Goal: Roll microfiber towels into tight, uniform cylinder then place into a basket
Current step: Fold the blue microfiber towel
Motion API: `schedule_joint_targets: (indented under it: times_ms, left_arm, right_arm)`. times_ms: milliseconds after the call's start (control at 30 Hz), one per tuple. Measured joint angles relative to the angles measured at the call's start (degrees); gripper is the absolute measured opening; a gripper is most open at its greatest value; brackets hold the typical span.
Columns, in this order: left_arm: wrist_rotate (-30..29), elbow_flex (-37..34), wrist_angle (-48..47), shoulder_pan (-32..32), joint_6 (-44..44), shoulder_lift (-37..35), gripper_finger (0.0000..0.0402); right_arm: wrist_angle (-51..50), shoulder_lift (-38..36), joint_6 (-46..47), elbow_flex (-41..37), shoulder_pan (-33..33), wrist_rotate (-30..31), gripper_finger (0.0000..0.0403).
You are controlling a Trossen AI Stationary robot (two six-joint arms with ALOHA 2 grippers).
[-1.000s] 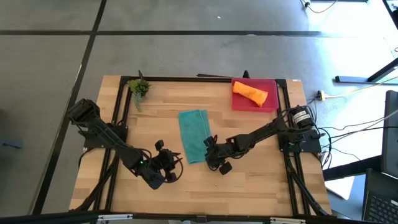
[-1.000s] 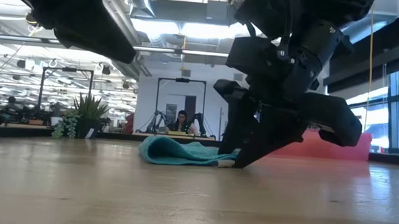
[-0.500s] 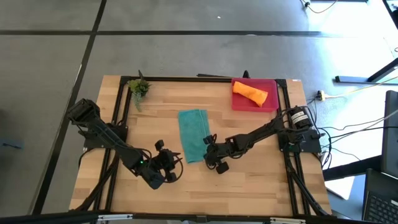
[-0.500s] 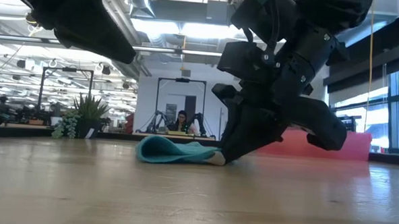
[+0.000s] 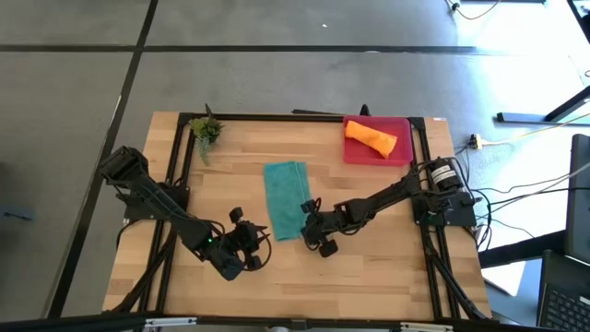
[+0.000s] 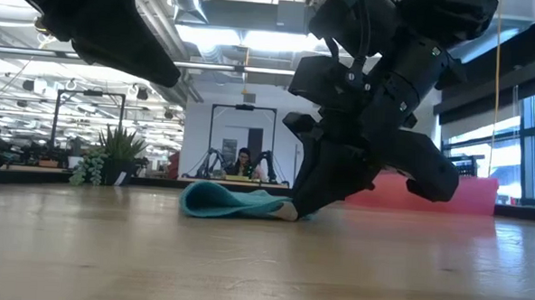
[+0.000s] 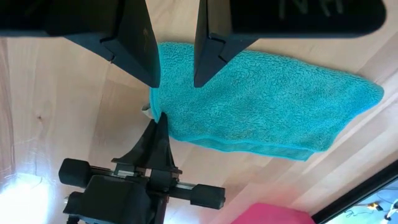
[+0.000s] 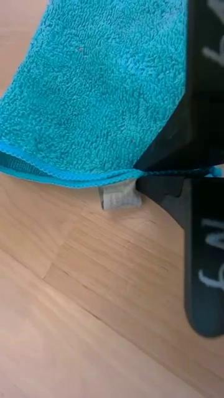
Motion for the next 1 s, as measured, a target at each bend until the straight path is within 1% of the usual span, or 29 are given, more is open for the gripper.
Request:
schedule_joint_targets:
  times_ms: [167,433,500,600,700,933,1000]
  left_arm:
    - [0.0,0.0,0.0,0.0,0.0,0.0,0.0088]
    - [0.0,0.0,0.0,0.0,0.0,0.0,0.0088]
    - [0.0,0.0,-0.1,0.0,0.0,0.0,0.0088]
    - [0.0,0.0,-0.1,0.0,0.0,0.0,0.0088]
    - [0.0,0.0,-0.1,0.0,0.0,0.0,0.0088]
    - [0.0,0.0,-1.3,0.0,0.0,0.0,0.0088]
    - [0.0,0.0,-1.5,0.0,0.0,0.0,0.0088]
  right_arm:
    - [-0.4,-0.6,0.4,0.0,0.0,0.0,0.0006]
    - [-0.2,-4.4,0.4,0.0,-0.8,0.0,0.0006]
    - [-0.1,-5.1,0.3,0.0,-1.5,1.9,0.0006]
    - [0.2,-5.9,0.1,0.1,-3.2,6.0,0.0006]
    - [1.6,-5.9,0.1,0.1,-5.6,8.1,0.0006]
    - [5.2,-5.9,-0.3,0.1,-11.3,8.3,0.0006]
    - [5.1,-5.9,-0.4,0.1,-13.1,6.9,0.0007]
